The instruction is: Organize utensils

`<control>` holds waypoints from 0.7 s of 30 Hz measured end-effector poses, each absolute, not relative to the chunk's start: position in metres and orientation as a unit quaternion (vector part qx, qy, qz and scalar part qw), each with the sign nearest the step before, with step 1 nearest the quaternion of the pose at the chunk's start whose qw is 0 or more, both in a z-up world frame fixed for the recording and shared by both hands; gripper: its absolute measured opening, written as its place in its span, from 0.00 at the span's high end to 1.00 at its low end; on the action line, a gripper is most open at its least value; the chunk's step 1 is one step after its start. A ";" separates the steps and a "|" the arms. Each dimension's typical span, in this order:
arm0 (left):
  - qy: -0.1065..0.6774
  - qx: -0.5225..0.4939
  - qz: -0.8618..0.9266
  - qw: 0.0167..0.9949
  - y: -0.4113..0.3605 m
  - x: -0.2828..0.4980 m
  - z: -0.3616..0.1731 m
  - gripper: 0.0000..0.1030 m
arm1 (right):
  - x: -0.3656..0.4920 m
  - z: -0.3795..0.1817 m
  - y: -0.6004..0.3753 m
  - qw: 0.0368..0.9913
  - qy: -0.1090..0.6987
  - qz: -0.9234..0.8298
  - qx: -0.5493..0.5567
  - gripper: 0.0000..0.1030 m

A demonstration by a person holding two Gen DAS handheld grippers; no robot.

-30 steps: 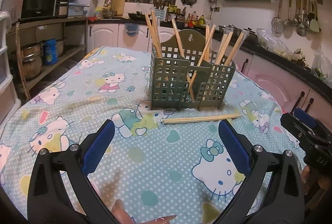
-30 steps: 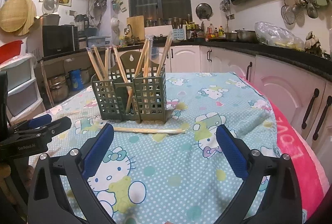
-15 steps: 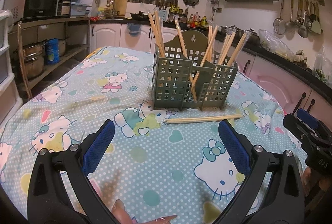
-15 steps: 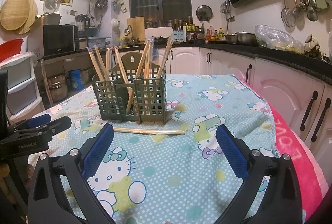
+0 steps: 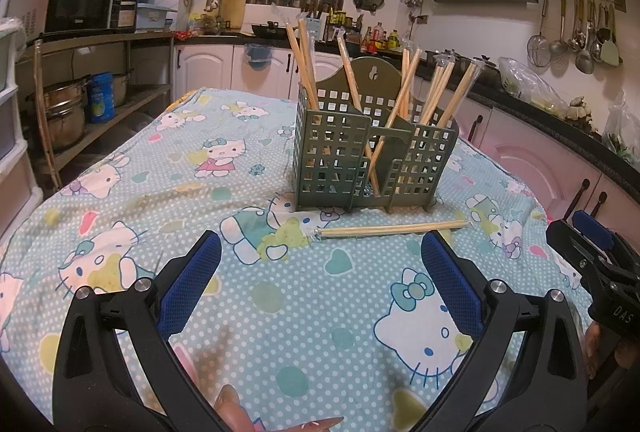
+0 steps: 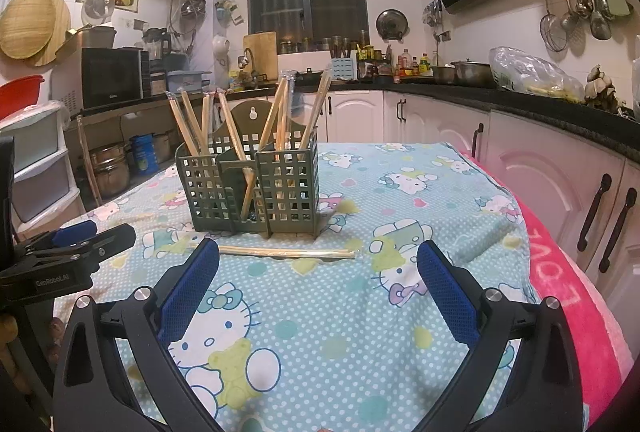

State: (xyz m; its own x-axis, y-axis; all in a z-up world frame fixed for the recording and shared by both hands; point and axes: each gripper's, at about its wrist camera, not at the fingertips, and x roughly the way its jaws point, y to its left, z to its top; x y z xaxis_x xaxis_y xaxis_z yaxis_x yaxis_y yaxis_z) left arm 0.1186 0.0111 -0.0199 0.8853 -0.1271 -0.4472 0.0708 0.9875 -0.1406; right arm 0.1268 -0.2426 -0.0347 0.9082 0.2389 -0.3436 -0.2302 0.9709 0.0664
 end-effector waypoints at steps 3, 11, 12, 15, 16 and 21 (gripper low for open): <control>0.235 -0.061 -0.051 0.969 0.011 0.119 -0.020 0.11 | 0.127 -0.035 -0.243 0.977 0.178 0.120 0.013 0.06; 0.235 -0.062 -0.051 0.969 0.012 0.119 -0.020 0.11 | 0.128 -0.035 -0.244 0.977 0.179 0.119 0.014 0.06; 0.235 -0.062 -0.050 0.969 0.012 0.119 -0.020 0.11 | 0.127 -0.035 -0.243 0.977 0.178 0.118 0.014 0.06; 0.234 -0.061 -0.051 0.969 0.011 0.119 -0.020 0.11 | 0.127 -0.035 -0.243 0.977 0.178 0.118 0.014 0.06; 0.234 -0.061 -0.052 0.969 0.012 0.119 -0.020 0.11 | 0.128 -0.035 -0.244 0.977 0.178 0.118 0.014 0.06; 0.234 -0.062 -0.051 0.969 0.012 0.119 -0.021 0.11 | 0.128 -0.035 -0.244 0.977 0.178 0.118 0.014 0.06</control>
